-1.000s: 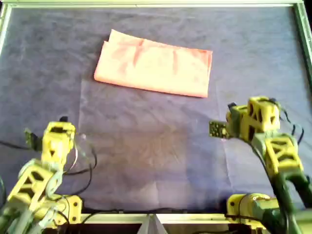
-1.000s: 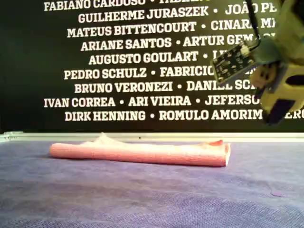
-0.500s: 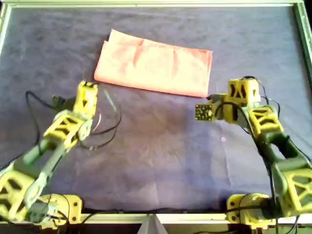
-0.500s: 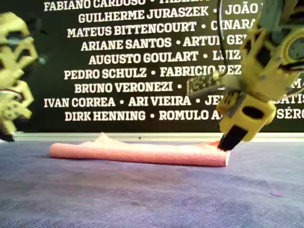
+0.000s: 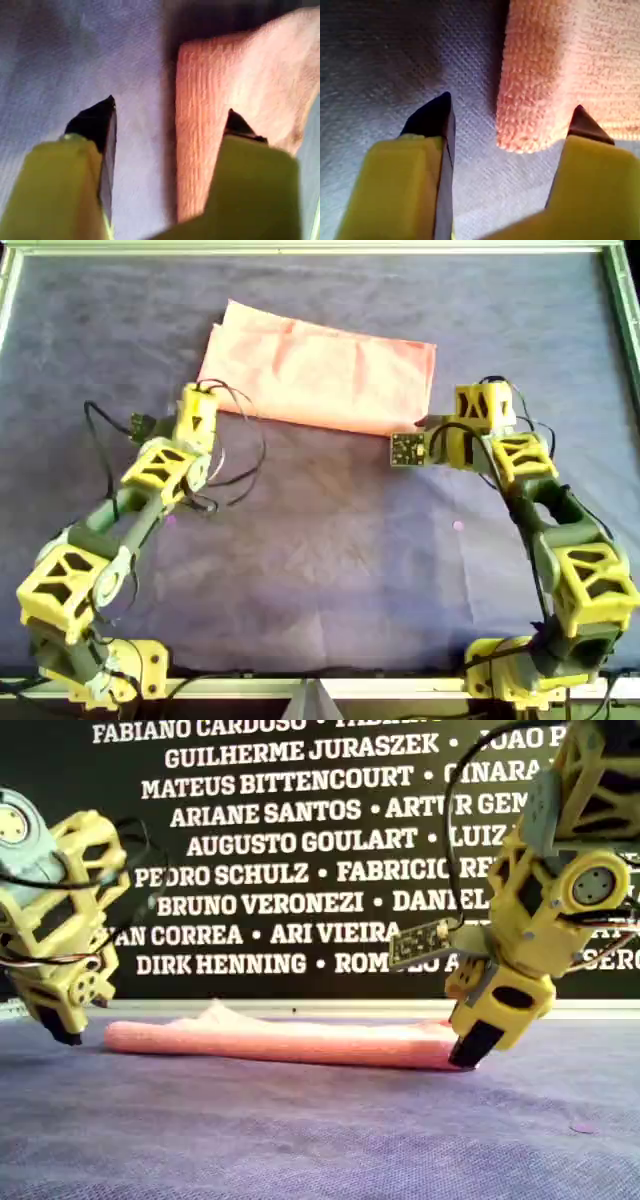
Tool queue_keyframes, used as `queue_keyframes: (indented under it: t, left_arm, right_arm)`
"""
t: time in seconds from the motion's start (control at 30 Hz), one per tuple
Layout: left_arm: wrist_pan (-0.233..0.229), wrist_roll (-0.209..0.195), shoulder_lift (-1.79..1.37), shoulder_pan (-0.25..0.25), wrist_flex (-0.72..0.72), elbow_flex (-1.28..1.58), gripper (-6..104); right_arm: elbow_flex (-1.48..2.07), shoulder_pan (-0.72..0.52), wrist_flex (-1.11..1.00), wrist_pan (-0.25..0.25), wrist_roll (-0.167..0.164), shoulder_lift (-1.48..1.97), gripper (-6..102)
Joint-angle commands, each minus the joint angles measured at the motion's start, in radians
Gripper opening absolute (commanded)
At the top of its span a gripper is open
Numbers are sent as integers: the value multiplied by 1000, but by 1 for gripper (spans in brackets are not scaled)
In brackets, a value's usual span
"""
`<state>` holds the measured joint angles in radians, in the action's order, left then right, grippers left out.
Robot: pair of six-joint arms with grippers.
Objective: Fold a cloth
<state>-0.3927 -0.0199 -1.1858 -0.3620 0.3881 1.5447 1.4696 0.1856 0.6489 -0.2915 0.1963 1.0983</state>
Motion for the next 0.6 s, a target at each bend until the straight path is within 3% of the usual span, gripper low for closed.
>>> queue_keyframes:
  t: [0.0,0.1,0.37,0.57]
  left_arm:
    - [6,5,12,51,-23,-121,77]
    - [32,5,58,54,-23,-178,77]
    - [199,3,107,54,-23,-262,76]
    - [229,3,130,55,-26,-314,76]
  right_arm:
    - [-107,2,-40,-2,-3,-3,85]
    - [-152,2,-32,0,-5,-37,85]
    - [-204,2,-31,2,-6,-95,85]
    - [-207,2,-31,2,-8,-95,85]
